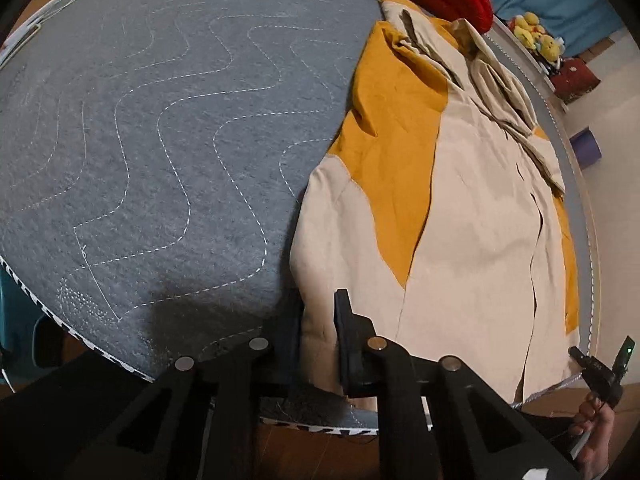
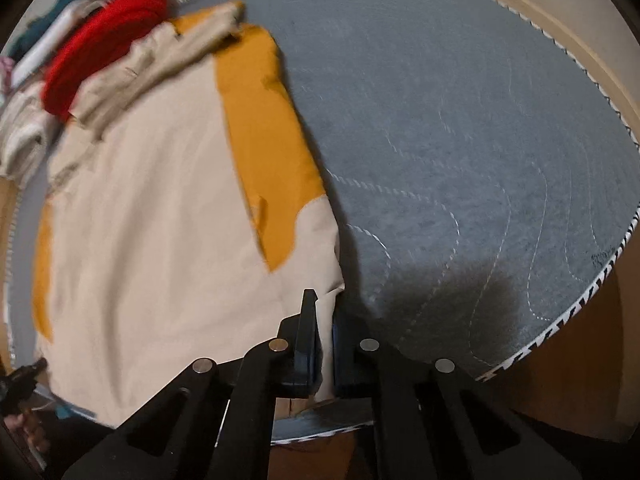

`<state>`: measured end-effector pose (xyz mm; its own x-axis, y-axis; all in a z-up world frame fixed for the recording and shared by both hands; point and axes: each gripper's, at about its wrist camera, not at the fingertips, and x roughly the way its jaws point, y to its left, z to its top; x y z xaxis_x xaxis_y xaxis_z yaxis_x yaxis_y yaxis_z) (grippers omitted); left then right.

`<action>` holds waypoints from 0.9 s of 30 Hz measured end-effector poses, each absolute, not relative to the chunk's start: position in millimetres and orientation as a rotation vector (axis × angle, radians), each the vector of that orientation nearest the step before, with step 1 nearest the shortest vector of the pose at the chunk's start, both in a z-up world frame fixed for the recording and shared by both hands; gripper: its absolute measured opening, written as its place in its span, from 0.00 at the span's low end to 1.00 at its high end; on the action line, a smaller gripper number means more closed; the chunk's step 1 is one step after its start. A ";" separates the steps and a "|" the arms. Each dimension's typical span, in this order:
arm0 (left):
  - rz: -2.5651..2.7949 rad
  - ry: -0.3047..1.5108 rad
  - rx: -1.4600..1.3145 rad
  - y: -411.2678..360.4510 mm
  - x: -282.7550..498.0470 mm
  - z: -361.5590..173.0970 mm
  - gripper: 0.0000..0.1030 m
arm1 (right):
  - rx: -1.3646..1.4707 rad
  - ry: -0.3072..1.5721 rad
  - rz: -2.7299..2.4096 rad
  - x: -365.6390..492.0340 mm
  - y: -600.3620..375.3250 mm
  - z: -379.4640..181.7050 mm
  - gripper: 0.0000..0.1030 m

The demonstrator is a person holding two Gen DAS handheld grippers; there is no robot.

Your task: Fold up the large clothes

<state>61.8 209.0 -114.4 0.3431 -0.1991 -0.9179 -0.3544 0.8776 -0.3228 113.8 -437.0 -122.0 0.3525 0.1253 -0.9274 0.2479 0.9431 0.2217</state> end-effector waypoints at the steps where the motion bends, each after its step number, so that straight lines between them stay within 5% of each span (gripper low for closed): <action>1: 0.116 1.252 -0.526 209.6 62.8 -119.2 0.15 | 0.349 1.219 -0.084 113.9 -438.3 -122.8 0.07; 9: 0.136 1.290 -0.512 203.5 68.7 -132.0 0.16 | 0.314 1.319 -0.118 117.4 -431.9 -147.6 0.14; 13: 0.125 1.245 -0.451 194.7 68.0 -113.9 0.08 | 0.309 1.287 -0.108 122.3 -427.7 -141.6 0.05; 27: -0.110 0.971 -0.366 176.6 38.0 46.7 0.03 | 0.389 0.919 0.121 95.1 -428.9 36.1 0.02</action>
